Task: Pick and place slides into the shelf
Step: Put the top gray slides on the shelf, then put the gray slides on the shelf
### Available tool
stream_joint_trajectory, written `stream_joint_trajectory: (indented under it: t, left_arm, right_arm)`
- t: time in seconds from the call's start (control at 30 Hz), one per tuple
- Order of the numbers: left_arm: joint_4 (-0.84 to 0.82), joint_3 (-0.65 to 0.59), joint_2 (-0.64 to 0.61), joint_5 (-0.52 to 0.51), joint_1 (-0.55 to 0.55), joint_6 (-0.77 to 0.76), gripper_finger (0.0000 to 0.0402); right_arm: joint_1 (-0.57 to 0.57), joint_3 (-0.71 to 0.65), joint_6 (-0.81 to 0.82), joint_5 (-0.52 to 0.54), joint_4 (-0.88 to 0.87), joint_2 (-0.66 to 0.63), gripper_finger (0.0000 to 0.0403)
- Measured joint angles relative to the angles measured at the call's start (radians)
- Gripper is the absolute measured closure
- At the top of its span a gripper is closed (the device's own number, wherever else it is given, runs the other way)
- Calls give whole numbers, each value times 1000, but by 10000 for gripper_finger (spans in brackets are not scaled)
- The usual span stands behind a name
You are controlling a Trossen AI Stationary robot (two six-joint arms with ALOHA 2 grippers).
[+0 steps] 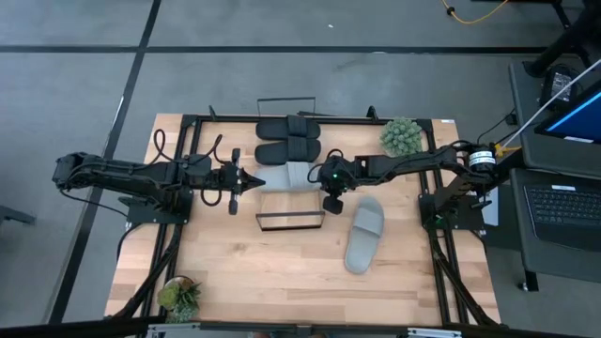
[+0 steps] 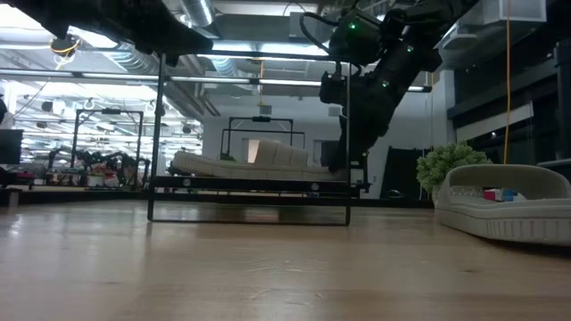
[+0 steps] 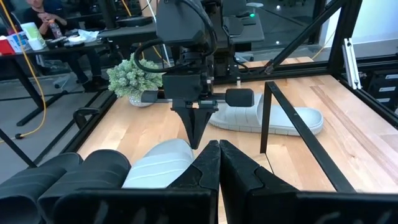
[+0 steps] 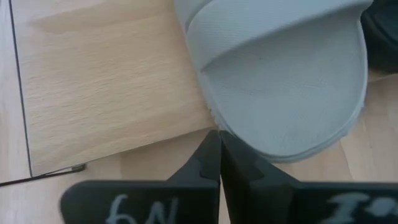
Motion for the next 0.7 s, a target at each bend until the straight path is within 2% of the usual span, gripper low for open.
stream_joint_trajectory:
  t: [0.2, 0.7]
  left_arm:
    - [0, 0, 0, 0, 0, 0, 401]
    - [0, 0, 0, 0, 0, 0, 401]
  right_arm:
    - [0, 5, 24, 6, -4, -18, 398]
    - [0, 138, 18, 60, -268, -136, 397]
